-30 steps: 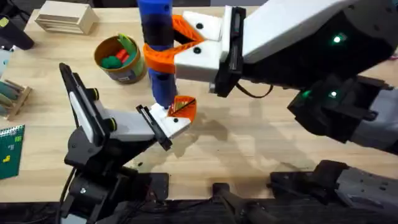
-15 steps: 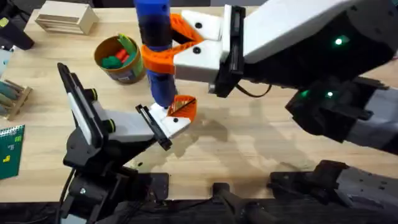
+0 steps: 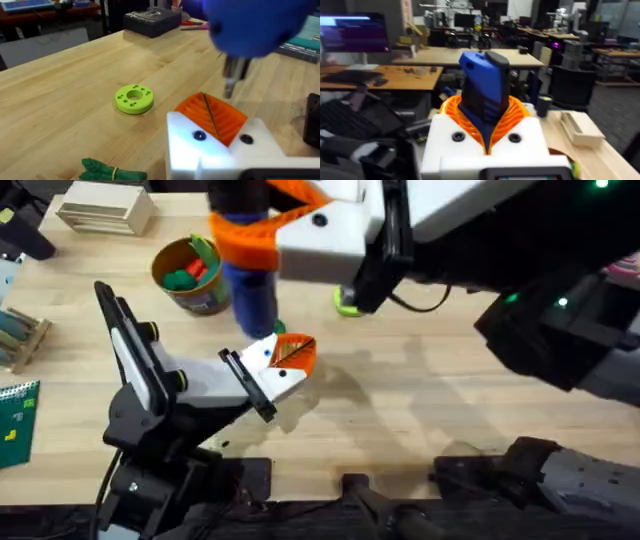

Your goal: Pick up the gripper from the table and insert it into the empty holder that is missing its gripper. Then pick up a screw, insert it into the mounting hole, and use the screwdriver to tighten it. Finally, clean up the table by picking up the vegetable and placing it into the bucket.

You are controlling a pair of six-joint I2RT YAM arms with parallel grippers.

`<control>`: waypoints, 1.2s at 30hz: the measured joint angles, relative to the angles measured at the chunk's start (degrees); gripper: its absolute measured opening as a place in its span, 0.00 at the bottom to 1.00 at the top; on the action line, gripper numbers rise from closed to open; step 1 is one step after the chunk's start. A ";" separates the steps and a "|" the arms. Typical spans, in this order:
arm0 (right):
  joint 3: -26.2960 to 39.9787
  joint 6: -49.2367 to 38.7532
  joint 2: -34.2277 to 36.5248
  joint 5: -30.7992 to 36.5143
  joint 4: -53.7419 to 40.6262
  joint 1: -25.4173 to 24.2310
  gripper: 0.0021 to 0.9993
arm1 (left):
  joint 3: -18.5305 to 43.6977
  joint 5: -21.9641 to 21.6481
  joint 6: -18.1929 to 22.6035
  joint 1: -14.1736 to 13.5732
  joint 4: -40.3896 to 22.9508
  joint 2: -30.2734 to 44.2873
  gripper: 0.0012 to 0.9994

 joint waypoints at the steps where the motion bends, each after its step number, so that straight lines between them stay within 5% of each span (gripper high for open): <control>1: 0.00 -1.07 0.02 0.00 -1.10 -0.93 0.03 | 0.00 0.00 0.00 0.00 0.00 -0.01 0.01; 8: 0.02 -15.89 0.02 6.00 -19.62 -11.39 0.03 | 0.00 0.02 0.00 0.00 0.00 0.00 0.01; 14: 0.02 -37.77 1.26 22.49 -36.76 -19.68 0.03 | 0.00 0.01 0.00 -0.01 0.00 0.00 0.01; 26: 0.02 -71.67 18.01 52.14 -42.31 -25.56 0.03 | 0.00 0.02 0.00 0.00 0.00 -0.01 0.01; 36: 0.93 -75.99 25.68 56.04 -50.28 -26.06 0.03 | 0.00 0.00 0.00 0.00 0.00 0.00 0.01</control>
